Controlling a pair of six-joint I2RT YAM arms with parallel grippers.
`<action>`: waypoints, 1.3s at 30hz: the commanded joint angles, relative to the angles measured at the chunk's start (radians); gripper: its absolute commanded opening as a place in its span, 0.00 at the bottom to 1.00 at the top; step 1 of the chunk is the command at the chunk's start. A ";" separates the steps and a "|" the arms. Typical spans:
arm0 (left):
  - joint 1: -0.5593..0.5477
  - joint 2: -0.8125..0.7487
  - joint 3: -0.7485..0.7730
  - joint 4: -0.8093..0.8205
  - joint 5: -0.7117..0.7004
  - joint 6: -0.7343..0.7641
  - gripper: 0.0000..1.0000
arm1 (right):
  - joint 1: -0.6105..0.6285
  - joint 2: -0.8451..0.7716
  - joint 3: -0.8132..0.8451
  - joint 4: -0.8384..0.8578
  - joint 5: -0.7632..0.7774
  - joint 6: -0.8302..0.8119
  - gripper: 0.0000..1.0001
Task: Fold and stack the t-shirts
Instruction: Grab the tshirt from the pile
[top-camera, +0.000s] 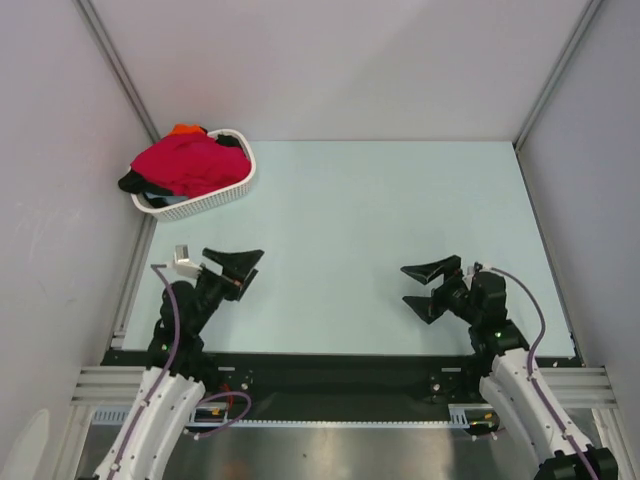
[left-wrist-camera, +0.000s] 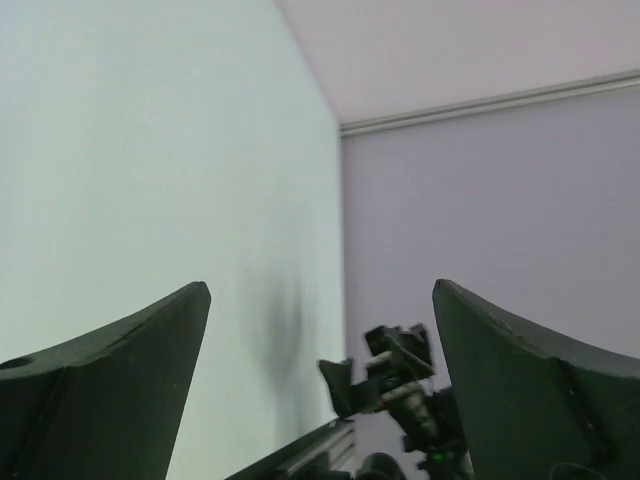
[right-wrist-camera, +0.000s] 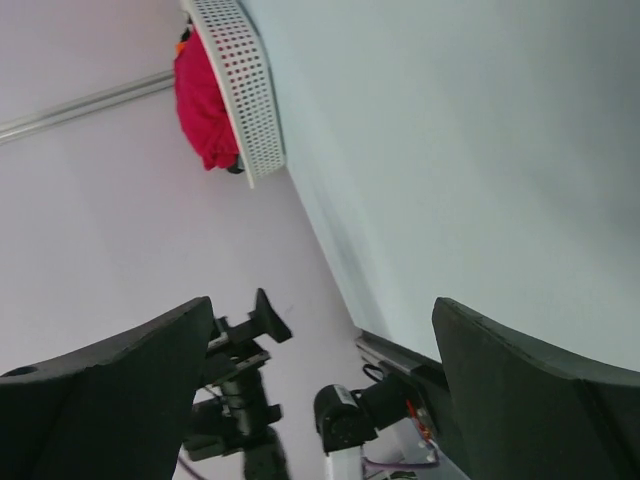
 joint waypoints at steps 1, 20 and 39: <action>-0.004 0.153 0.183 -0.118 -0.026 0.177 1.00 | -0.012 0.040 0.141 -0.307 0.034 -0.182 1.00; 0.219 1.113 1.008 -0.299 -0.601 0.518 0.92 | -0.047 0.428 0.720 -0.889 0.112 -0.771 0.86; 0.472 1.480 1.109 -0.072 -0.308 0.270 0.66 | -0.107 0.626 0.844 -0.791 0.190 -0.796 0.88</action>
